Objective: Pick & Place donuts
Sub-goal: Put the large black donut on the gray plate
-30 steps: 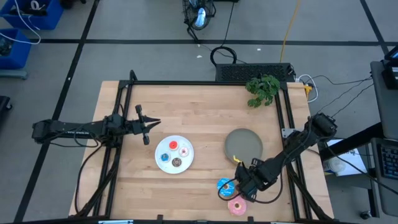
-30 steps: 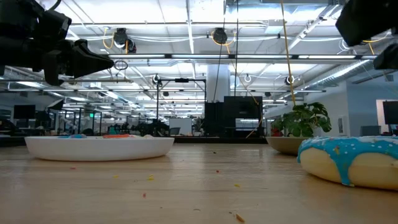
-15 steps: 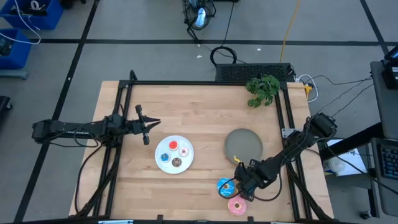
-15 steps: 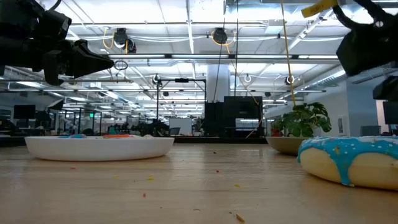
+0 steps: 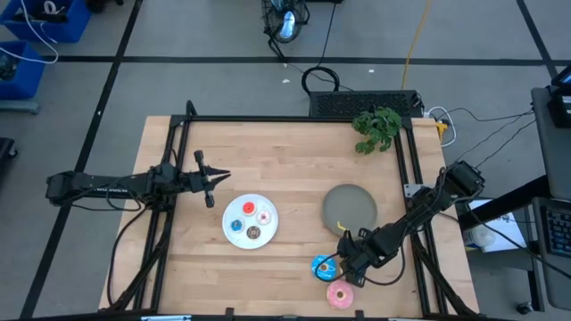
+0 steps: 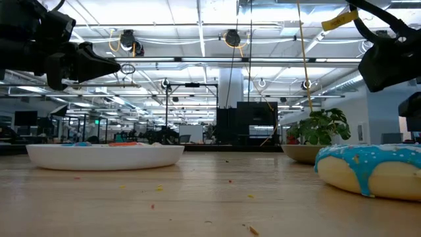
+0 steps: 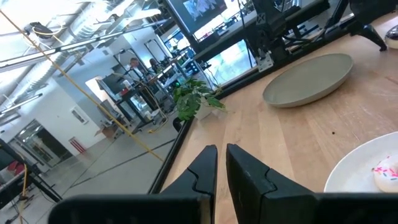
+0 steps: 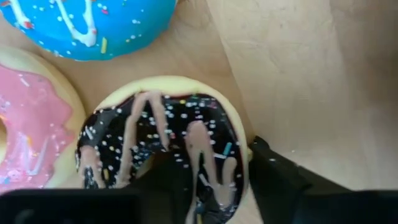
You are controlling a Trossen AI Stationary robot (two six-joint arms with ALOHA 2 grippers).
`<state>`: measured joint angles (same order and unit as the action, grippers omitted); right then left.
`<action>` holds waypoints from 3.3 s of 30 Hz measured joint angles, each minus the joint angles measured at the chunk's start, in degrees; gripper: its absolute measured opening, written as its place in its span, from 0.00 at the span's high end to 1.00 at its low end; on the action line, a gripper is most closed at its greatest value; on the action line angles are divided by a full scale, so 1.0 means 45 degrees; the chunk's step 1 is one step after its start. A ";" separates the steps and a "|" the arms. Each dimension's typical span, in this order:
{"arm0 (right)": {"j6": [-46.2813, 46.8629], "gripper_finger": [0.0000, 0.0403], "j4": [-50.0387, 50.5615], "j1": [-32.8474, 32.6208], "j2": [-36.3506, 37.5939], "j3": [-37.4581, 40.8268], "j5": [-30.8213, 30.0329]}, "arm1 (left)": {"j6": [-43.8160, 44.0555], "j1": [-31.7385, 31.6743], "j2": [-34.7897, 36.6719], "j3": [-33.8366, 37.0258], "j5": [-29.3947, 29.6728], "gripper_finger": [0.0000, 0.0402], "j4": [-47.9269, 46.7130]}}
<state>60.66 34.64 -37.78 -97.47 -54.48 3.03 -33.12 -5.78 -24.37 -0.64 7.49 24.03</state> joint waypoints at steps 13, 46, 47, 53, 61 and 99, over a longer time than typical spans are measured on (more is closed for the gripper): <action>-0.0214 0.94 0.0285 0.0434 0.1843 -0.0013 -0.0281 | -0.0029 0.0000 0.0002 0.0000 0.0000 0.90 0.0010; -0.0307 0.98 0.6648 0.1112 0.2759 -0.5591 0.0053 | 0.0000 0.0000 0.0003 0.0000 0.0005 0.90 -0.0049; -0.0314 0.98 0.6650 0.1143 0.2759 -0.5591 0.0055 | 0.0000 0.0000 -0.0002 0.0000 0.0005 0.90 -0.0049; -0.0111 0.96 0.6648 0.1237 0.2759 -0.5595 0.0041 | -0.0005 0.0000 0.0001 0.0002 0.0005 0.90 -0.0053; -0.0107 0.96 0.6648 0.1312 0.2759 -0.5595 -0.0351 | -0.0034 0.0000 0.0000 0.0000 0.0005 0.90 -0.0053; -0.2510 0.97 0.6779 0.5884 0.2769 -0.5595 -0.0593 | -0.0180 0.0000 -0.0002 0.0000 0.0000 0.90 -0.0049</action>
<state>49.37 65.14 -11.30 -85.01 -79.66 0.36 -33.93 -5.78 -24.38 -0.64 7.49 23.81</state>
